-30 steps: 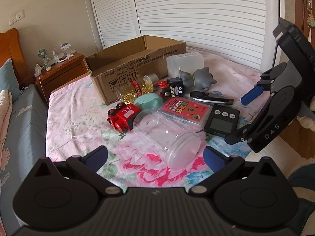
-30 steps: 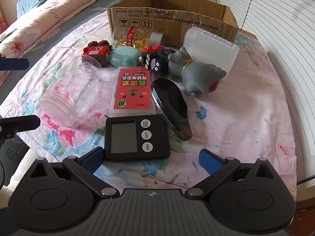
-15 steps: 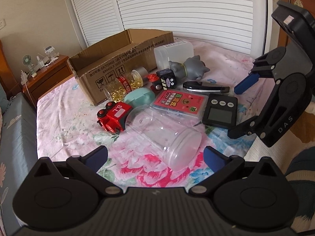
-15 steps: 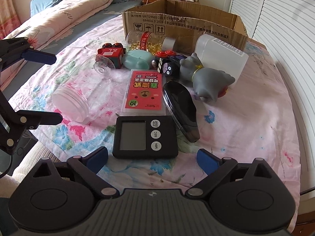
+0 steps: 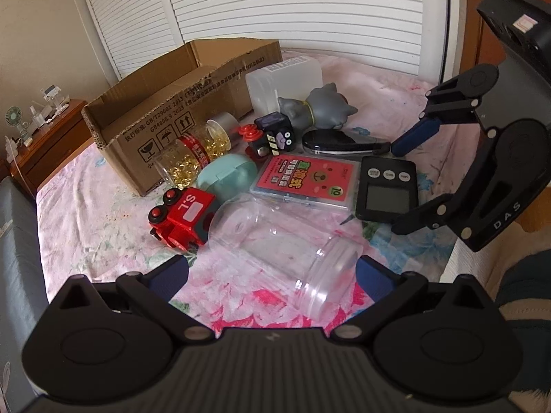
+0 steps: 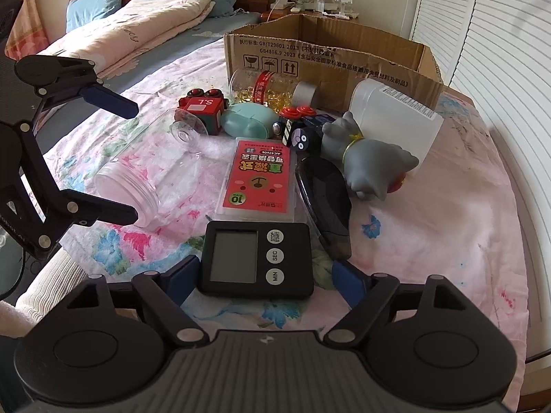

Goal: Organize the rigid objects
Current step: 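Grasp the black timer with the right tool while the left tool approaches the clear jar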

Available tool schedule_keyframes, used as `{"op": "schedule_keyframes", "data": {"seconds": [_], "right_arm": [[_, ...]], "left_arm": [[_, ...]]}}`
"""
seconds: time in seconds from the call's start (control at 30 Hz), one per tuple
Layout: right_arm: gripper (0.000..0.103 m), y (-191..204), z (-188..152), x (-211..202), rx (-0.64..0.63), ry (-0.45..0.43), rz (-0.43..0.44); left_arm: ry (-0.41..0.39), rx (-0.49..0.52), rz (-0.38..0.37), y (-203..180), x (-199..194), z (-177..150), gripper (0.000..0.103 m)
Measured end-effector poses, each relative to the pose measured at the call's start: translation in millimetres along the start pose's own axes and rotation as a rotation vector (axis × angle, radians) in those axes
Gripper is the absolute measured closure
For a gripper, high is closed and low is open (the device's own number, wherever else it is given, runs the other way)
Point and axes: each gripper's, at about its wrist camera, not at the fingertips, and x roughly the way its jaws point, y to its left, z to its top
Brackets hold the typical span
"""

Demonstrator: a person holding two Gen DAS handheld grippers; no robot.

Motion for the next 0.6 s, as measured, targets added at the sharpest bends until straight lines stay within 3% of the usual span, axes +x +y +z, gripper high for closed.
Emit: {"op": "schedule_keyframes", "data": {"seconds": [0.3,0.6], "right_arm": [[0.016,0,0,1,0.001,-0.008,0.0],[0.016,2,2,2,-0.011,-0.011,0.004]], "left_arm": [[0.054,0.094,-0.084,11,22,5,0.001],[0.018,0.118,-0.105,10,33,13,0.001]]}}
